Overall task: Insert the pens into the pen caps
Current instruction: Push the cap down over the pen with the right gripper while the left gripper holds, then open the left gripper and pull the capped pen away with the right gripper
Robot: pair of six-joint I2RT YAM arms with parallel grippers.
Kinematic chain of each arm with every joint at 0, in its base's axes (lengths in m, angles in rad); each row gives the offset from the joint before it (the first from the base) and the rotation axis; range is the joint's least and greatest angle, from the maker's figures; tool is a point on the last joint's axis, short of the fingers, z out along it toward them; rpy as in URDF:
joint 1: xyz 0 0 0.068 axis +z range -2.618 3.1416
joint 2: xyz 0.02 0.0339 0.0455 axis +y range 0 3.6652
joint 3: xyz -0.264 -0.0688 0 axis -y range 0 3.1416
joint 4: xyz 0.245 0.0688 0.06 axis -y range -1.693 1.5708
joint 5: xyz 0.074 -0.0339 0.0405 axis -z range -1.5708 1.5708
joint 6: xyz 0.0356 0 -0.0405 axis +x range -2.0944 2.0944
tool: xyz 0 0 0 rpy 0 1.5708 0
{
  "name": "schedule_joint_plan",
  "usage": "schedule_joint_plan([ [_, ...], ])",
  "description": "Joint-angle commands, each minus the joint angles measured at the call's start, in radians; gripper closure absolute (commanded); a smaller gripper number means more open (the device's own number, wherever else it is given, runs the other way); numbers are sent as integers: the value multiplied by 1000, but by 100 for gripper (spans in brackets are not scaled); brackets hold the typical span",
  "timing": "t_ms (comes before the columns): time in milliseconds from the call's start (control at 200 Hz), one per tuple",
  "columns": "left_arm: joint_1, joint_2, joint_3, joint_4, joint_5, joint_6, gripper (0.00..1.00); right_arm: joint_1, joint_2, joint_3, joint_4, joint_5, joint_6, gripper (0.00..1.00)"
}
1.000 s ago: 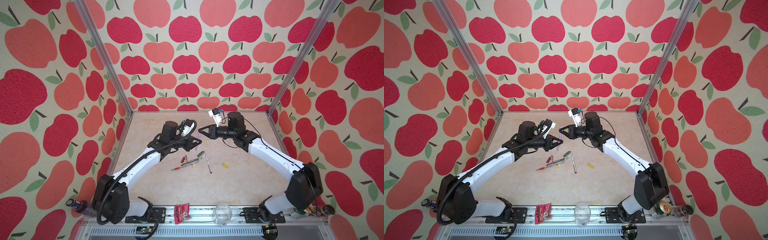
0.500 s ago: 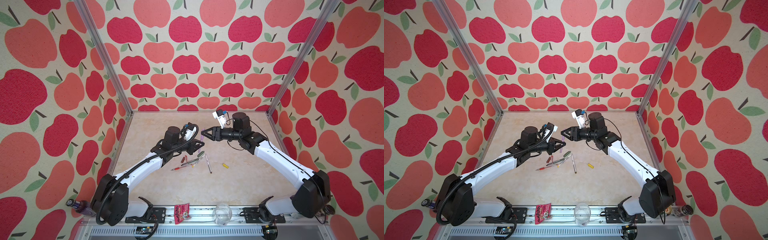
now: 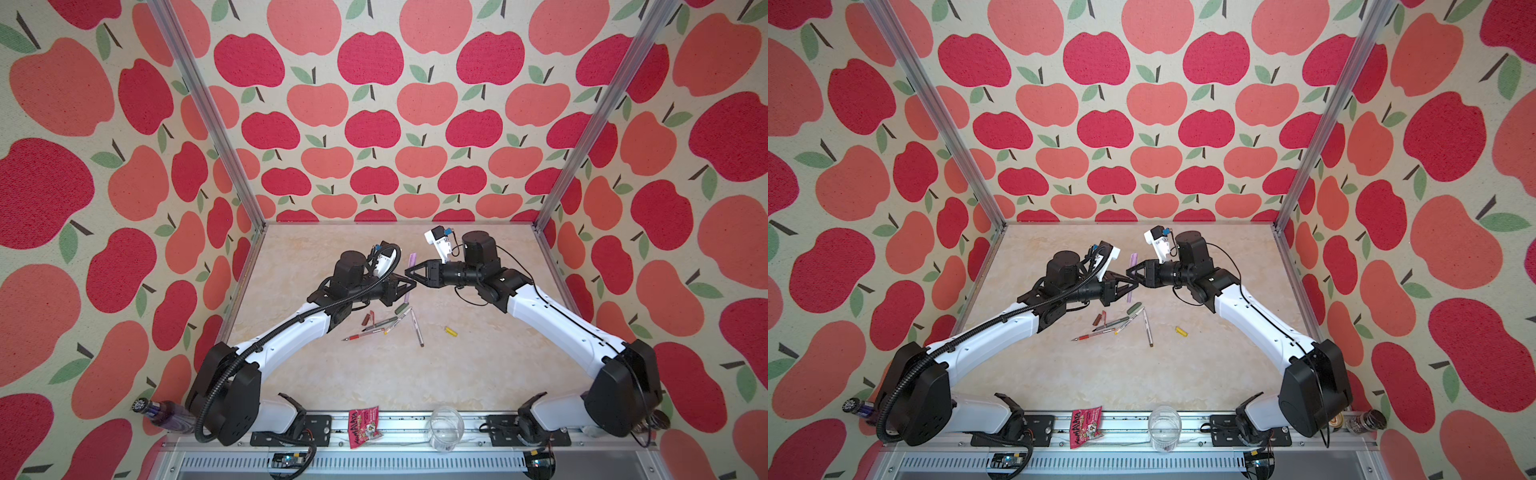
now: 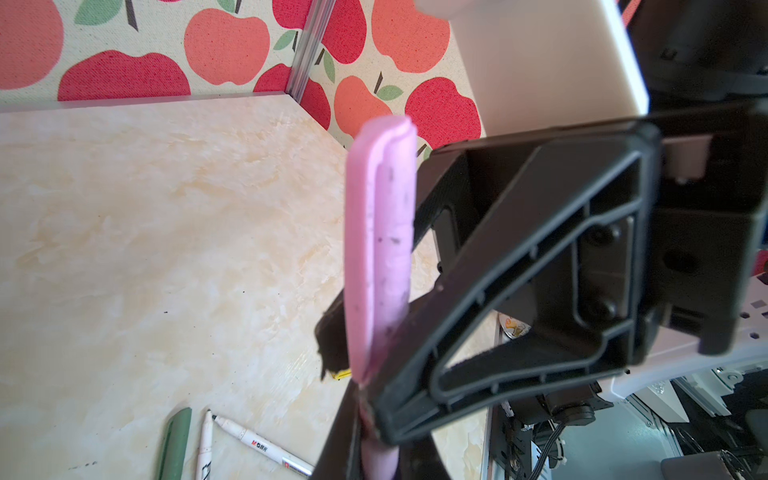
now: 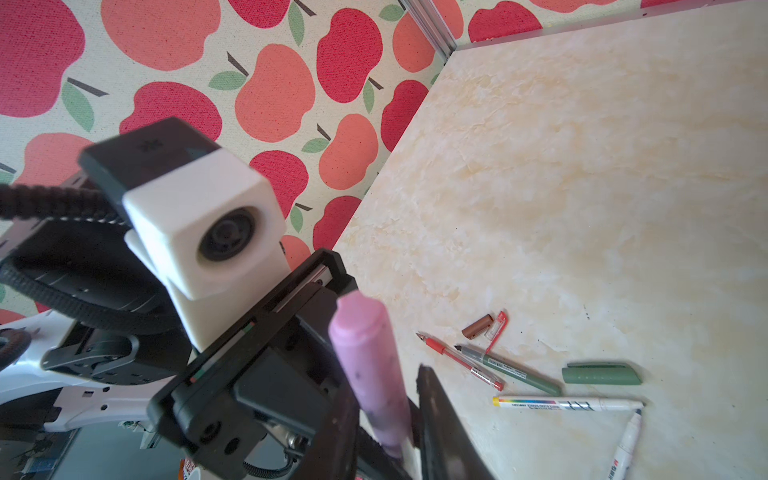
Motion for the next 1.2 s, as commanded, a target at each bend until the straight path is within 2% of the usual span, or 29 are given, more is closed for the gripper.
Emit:
schedule_joint_plan([
  [0,-3,19,38,43,26,-34,100,1,-29,-11,9,13,-16,80],
  [85,-3,26,48,40,28,-47,99,1,-32,-10,7,23,-18,84],
  [270,-2,28,58,30,16,-61,74,-11,-37,7,-15,62,-29,88],
  [455,1,7,44,-11,14,-30,56,-46,-35,44,-85,134,-30,89],
  [590,2,-38,29,-86,-9,36,51,-71,-10,114,-198,177,-66,89],
  [750,2,-109,-9,-156,-97,102,45,-100,49,205,-383,264,-142,89],
  [896,2,-155,-34,-213,-163,156,44,-162,117,247,-479,246,-189,88],
  [1061,-3,-187,-54,-228,-191,158,44,-233,256,351,-647,230,-327,87],
  [1196,-3,-190,-53,-232,-189,145,44,-259,378,440,-774,267,-413,85],
])
